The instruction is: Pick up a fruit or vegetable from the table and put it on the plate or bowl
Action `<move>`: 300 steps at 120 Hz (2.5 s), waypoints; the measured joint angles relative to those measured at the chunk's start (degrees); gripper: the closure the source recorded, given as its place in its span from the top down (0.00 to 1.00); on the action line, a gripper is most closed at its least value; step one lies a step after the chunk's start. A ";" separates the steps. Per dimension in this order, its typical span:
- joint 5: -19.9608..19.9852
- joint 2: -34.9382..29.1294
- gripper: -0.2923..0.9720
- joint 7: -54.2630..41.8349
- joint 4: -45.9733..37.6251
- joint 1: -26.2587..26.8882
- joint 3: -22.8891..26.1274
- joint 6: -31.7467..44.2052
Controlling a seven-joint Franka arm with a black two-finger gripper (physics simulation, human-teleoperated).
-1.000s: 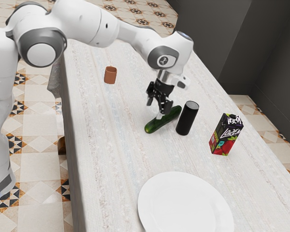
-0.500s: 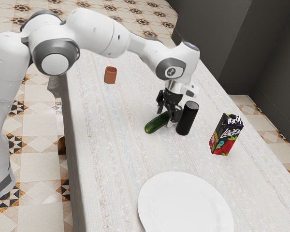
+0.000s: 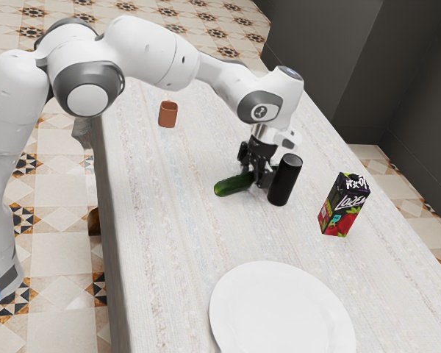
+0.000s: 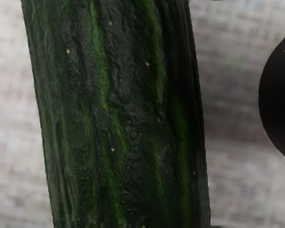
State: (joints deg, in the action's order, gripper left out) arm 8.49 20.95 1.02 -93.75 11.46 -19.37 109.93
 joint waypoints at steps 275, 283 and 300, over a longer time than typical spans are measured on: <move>5.38 -28.45 0.35 1.29 -11.91 4.71 26.83 -14.91; 5.18 -27.76 0.35 0.98 -11.86 4.92 26.80 -14.82; 5.09 -27.37 0.35 0.43 -11.83 5.63 27.29 -14.65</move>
State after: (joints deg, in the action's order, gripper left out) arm 13.58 -6.42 1.44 -105.58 17.09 7.92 95.28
